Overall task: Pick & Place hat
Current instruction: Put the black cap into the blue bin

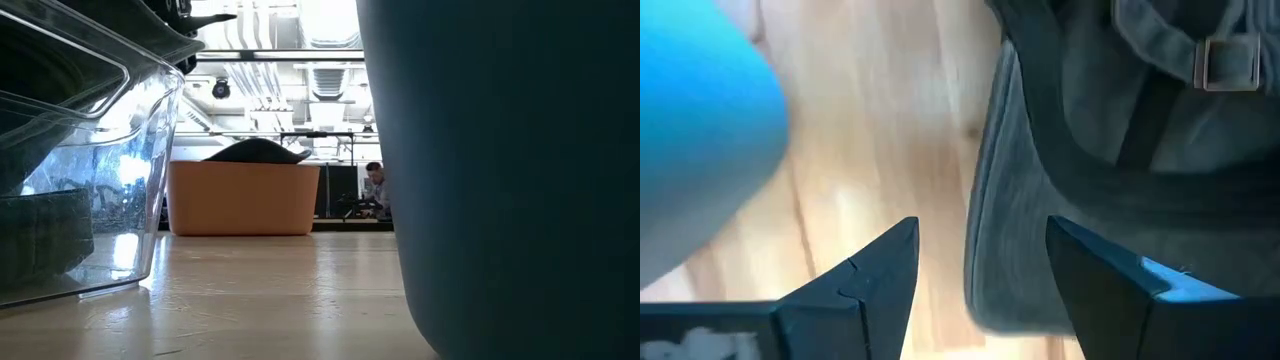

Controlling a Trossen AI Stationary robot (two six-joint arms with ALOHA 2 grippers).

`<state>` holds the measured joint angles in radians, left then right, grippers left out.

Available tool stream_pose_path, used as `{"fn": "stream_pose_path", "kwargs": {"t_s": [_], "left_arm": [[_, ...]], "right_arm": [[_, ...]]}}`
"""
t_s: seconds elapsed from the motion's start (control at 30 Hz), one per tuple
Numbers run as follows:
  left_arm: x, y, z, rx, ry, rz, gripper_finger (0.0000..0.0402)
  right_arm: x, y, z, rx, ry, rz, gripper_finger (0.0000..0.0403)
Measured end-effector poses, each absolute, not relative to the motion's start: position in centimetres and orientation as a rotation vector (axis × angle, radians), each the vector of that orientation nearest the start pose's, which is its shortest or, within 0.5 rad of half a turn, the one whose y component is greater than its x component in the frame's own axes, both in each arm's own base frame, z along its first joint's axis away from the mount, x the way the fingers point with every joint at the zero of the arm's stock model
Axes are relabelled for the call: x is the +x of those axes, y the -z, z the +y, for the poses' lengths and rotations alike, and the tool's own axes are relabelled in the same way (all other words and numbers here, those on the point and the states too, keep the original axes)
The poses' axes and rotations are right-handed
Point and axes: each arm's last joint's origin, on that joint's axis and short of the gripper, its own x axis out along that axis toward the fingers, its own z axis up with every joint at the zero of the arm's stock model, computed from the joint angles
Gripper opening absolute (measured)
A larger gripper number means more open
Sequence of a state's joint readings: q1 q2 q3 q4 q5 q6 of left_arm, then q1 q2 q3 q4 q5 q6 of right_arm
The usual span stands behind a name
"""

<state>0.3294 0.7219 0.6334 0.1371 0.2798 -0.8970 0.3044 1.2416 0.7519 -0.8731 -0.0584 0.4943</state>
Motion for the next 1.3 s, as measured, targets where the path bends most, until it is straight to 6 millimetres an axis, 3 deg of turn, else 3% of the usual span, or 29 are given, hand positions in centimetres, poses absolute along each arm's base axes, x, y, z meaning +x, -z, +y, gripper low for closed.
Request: {"fn": "stream_pose_path", "kwargs": {"t_s": [0.43,0.53,0.77,0.9,1.03,1.3], "left_arm": [[16.0,-32.0,4.6,-0.889,-0.028,-0.06,0.0119],[16.0,-32.0,4.6,-0.888,-0.028,-0.06,0.0119],[16.0,-32.0,4.6,-0.881,-0.028,-0.06,0.0119],[16.1,-32.0,4.6,-0.878,-0.028,-0.06,0.0119],[16.1,-32.0,4.7,-0.879,-0.029,-0.058,0.0119],[16.2,-31.8,4.7,-0.891,-0.034,-0.048,0.0119]], "right_arm": [[20.6,-15.7,6.3,0.153,0.274,1.398,0.0204],[20.6,-15.0,6.4,0.215,0.28,1.411,0.0164],[20.5,-15.1,6.0,0.288,0.366,1.367,0.0023],[20.7,-17.4,5.2,0.337,0.451,1.299,0.0017],[20.5,-21.4,4.5,0.357,0.49,1.158,0.0014],[21.3,-30.4,4.9,0.522,0.266,0.851,0.0013]]}}
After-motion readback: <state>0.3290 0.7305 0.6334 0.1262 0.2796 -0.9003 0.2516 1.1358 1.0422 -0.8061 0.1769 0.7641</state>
